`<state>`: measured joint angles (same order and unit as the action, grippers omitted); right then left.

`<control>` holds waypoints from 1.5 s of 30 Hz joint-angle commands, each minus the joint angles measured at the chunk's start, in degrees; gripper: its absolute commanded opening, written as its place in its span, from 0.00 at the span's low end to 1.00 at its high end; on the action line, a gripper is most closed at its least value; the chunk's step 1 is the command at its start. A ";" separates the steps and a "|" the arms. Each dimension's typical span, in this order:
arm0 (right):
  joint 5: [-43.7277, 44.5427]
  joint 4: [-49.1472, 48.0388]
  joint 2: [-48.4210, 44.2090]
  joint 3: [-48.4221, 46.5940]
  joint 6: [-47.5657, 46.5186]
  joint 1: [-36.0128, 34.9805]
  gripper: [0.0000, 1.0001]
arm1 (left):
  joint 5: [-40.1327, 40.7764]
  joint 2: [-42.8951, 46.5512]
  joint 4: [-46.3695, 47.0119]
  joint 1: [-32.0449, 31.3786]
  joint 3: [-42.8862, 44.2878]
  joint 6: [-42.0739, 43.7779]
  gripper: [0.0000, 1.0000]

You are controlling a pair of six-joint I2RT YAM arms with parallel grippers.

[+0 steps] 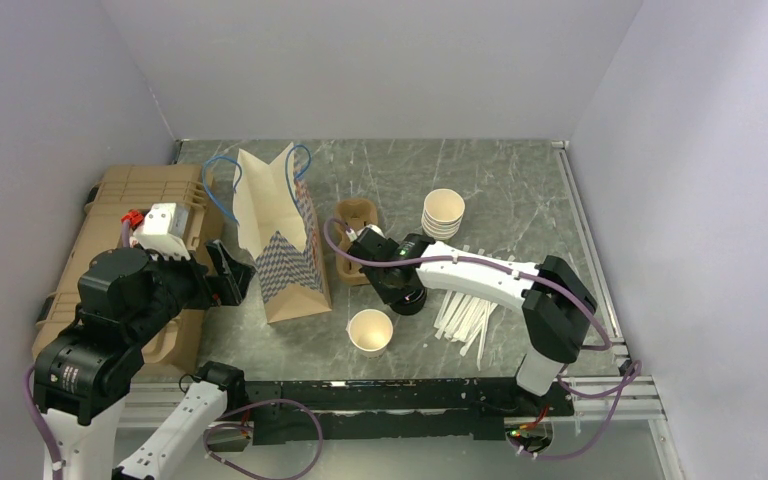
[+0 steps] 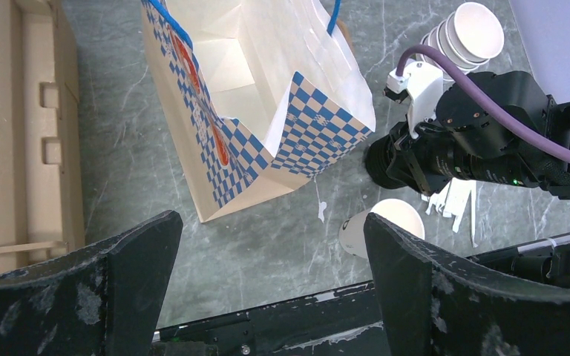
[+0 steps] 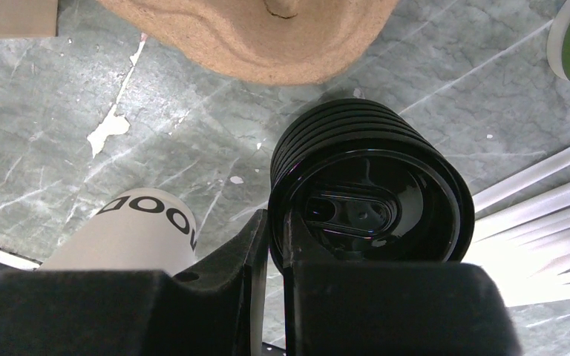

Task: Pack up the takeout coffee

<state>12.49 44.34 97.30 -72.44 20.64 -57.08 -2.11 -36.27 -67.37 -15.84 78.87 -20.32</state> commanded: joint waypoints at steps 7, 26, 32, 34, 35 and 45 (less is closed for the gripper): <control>3.99 3.00 -4.19 -2.79 0.36 0.21 0.02 | -0.57 -1.21 1.25 0.10 0.40 0.63 0.99; 0.38 5.41 -14.88 -6.09 -0.77 0.21 0.04 | -2.35 -2.60 1.50 0.10 0.54 -0.07 0.99; -8.08 4.86 -23.33 -6.56 -4.83 0.21 0.01 | -6.79 -3.95 1.16 0.10 2.17 -0.29 1.00; -11.95 3.40 -27.44 -6.24 -6.26 0.21 0.01 | -9.35 -4.52 0.85 0.10 2.69 -0.83 0.99; -14.62 2.72 -29.37 -6.33 -6.57 0.21 0.01 | -10.57 -4.59 0.87 0.10 2.77 -1.43 0.99; -33.43 -11.76 -39.47 -6.30 0.28 0.13 0.00 | -28.60 -0.03 14.63 0.10 -4.24 -16.66 0.99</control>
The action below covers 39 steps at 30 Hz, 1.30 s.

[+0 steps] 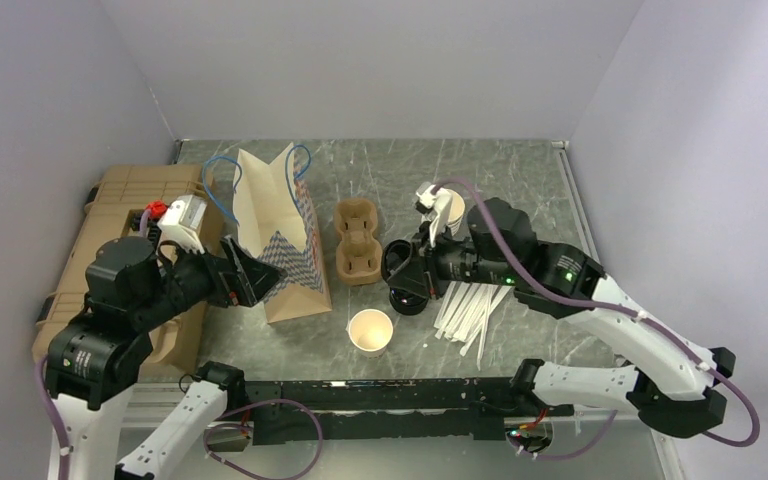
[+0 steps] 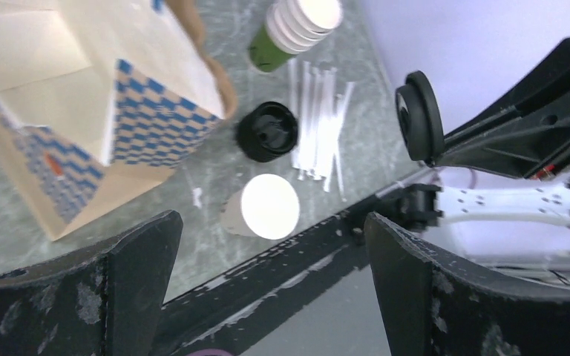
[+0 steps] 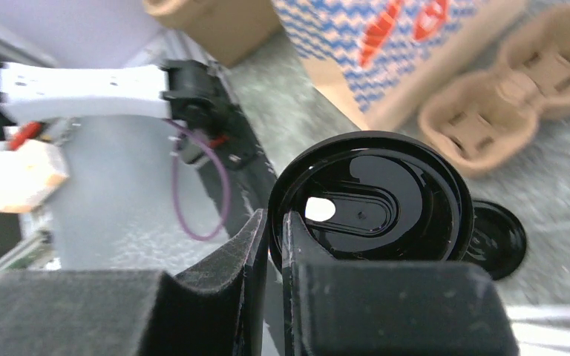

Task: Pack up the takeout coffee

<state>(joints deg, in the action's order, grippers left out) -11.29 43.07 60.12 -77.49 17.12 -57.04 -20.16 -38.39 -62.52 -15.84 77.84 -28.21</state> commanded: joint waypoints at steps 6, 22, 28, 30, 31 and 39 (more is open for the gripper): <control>-14.62 -25.91 -5.53 1.52 11.72 -0.01 0.00 | -15.64 4.58 19.88 0.10 -7.52 -16.66 0.99; -20.43 -59.28 1.42 3.05 30.24 -1.80 0.00 | -19.56 10.15 56.51 0.10 -19.74 -37.07 1.00; -21.78 -61.99 5.39 -0.07 30.91 -4.08 0.00 | -21.77 9.29 67.92 0.10 -22.76 -43.39 0.99; -21.76 -61.98 6.30 -0.68 30.47 -4.71 0.00 | -22.52 9.00 69.98 0.10 -22.64 -44.02 0.99; -21.69 -62.01 6.52 -0.83 30.24 -4.93 0.00 | -22.69 8.98 70.12 0.10 -22.34 -44.07 0.99; -22.46 -64.15 8.75 -1.54 30.31 -6.13 0.00 | -24.21 8.66 68.52 0.10 -21.08 -43.08 0.99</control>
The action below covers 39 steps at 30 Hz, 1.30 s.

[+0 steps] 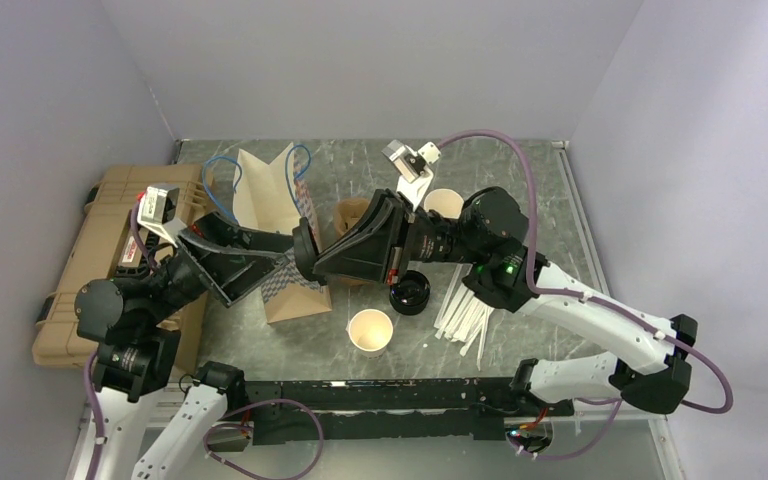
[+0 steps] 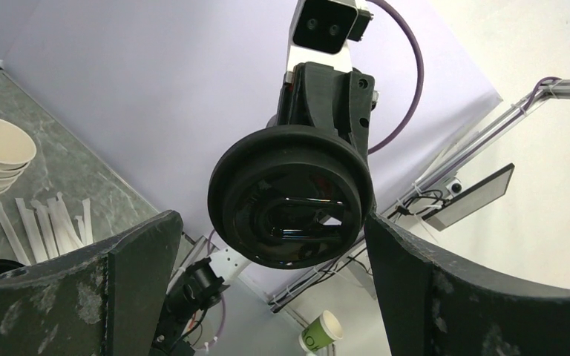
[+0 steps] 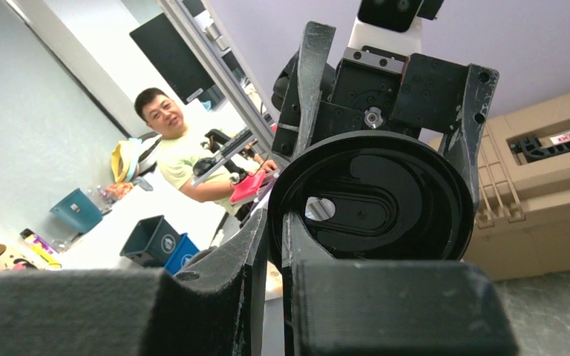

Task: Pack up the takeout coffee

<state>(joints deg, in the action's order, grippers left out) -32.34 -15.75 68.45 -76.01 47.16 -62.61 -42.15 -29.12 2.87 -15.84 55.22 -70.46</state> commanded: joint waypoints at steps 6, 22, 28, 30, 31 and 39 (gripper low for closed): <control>-1.67 -4.17 2.62 -5.49 -0.39 -0.84 0.00 | -2.94 -0.02 3.51 0.10 1.54 -1.09 0.99; -1.18 -2.97 4.45 -6.70 -1.54 -1.46 0.00 | -4.33 0.18 5.77 0.10 1.58 -2.85 0.99; 0.13 -0.97 4.91 -6.95 -3.30 -1.46 0.00 | -4.50 0.21 6.21 0.10 1.78 -3.44 1.00; 0.27 -0.82 4.95 -6.81 -3.64 -1.46 0.00 | -4.68 0.26 6.07 0.10 1.97 -3.33 0.99; 0.24 -0.90 5.02 -6.74 -3.71 -1.46 0.00 | -4.77 0.21 5.84 0.10 2.09 -3.18 0.99; 0.58 -0.69 4.69 -6.06 -3.91 -1.46 0.00 | -4.69 0.44 5.30 0.10 2.33 -2.85 0.99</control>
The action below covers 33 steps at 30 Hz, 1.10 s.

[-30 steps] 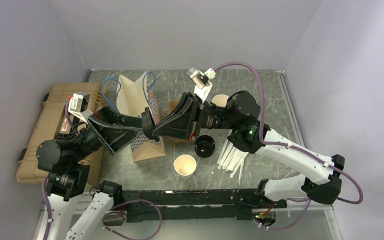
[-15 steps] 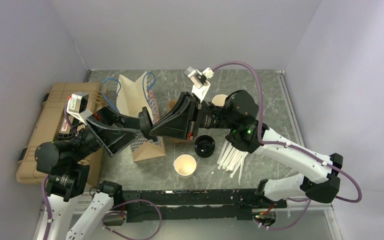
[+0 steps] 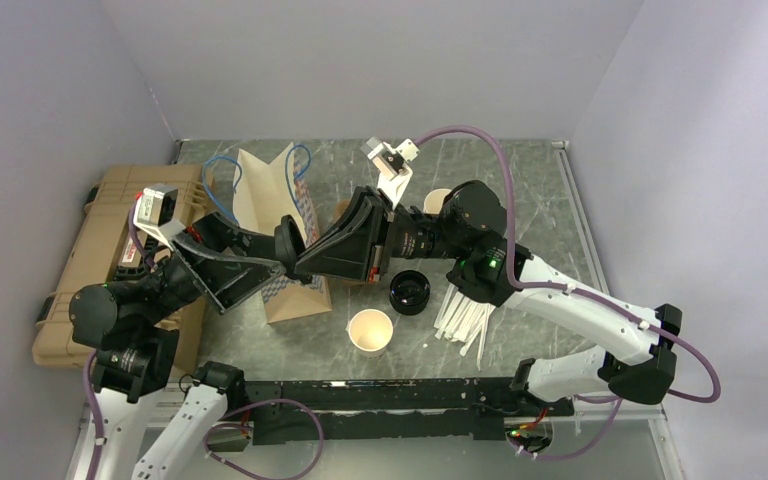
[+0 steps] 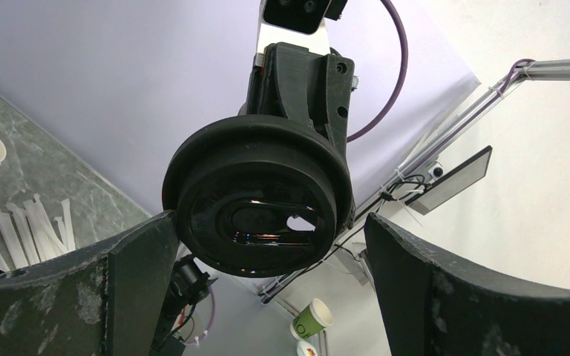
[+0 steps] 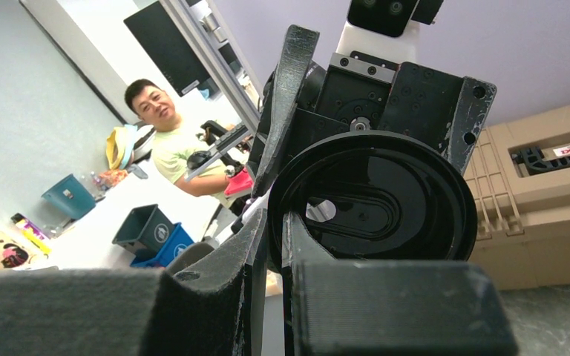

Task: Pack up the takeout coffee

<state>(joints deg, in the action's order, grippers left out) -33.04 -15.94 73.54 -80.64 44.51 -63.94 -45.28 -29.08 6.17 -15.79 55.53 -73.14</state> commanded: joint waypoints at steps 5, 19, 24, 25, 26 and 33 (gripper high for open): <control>1.59 -1.01 -1.01 -0.58 -1.23 -0.13 0.00 | -1.32 0.43 2.06 0.06 1.57 -0.31 0.99; 1.52 -1.29 -1.43 0.03 -1.27 -0.13 0.00 | -1.31 0.31 1.87 0.06 1.07 -0.25 0.71; 2.04 -0.79 -1.91 0.39 -1.53 -0.13 0.00 | -1.14 0.17 0.36 0.08 1.31 0.61 0.61; 2.08 -0.76 -2.07 0.47 -1.53 -0.13 0.05 | -1.02 0.16 -0.12 0.06 1.45 0.90 0.59; 2.22 -0.63 -2.22 0.56 -1.58 -0.13 0.14 | -0.90 0.19 -0.63 0.06 1.50 1.22 0.58; 5.31 4.07 -6.18 0.98 -4.75 -0.13 0.56 | -0.08 0.13 -4.01 0.06 2.43 3.65 0.56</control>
<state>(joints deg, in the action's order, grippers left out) -30.63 -13.67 71.66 -79.79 42.92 -64.16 -45.19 -29.08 3.53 -15.77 55.55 -72.10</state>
